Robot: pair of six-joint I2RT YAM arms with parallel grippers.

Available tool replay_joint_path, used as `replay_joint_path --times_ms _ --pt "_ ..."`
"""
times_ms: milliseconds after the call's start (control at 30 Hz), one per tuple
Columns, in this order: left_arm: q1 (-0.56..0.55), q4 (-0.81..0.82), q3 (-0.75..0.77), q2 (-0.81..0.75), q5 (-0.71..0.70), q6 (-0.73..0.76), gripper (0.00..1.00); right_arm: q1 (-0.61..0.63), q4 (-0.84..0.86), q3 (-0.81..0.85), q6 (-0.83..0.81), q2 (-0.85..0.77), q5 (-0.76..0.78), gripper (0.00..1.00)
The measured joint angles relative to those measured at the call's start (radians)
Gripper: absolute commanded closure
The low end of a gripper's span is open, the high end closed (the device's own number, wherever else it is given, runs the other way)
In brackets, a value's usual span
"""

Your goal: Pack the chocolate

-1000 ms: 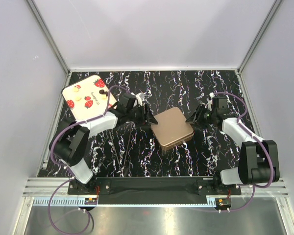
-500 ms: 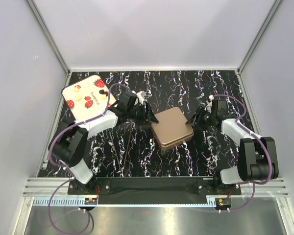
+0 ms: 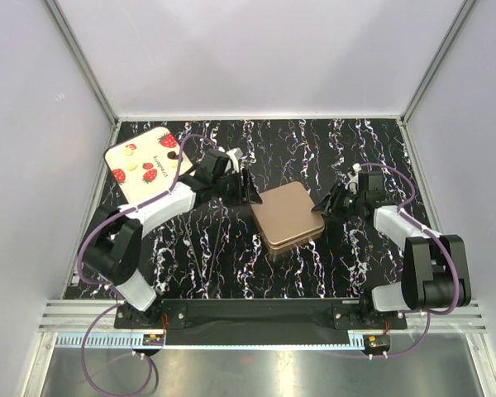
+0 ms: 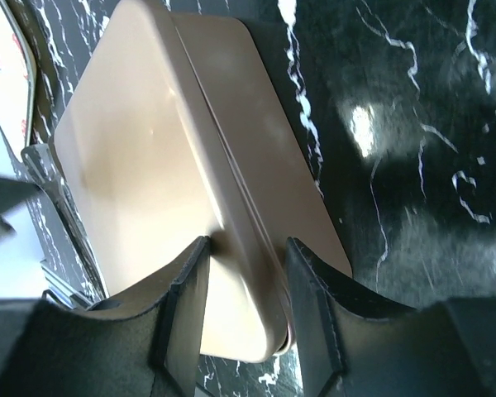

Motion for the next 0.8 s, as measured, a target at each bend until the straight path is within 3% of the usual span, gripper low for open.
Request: replay_joint_path --times_ms 333,533,633,800 --pt "0.022 -0.052 0.314 0.195 -0.047 0.157 0.4 0.0 -0.151 0.0 -0.001 -0.098 0.097 0.45" --pt "0.015 -0.053 0.386 0.311 -0.021 0.216 0.44 0.0 -0.247 0.047 -0.001 -0.106 0.163 0.46" --pt "-0.002 -0.06 0.387 0.335 -0.014 0.237 0.44 0.0 -0.314 0.073 0.0 -0.129 0.202 0.5" --pt "-0.035 -0.063 0.387 0.337 -0.001 0.251 0.45 0.0 -0.391 0.138 0.01 -0.183 0.217 0.69"
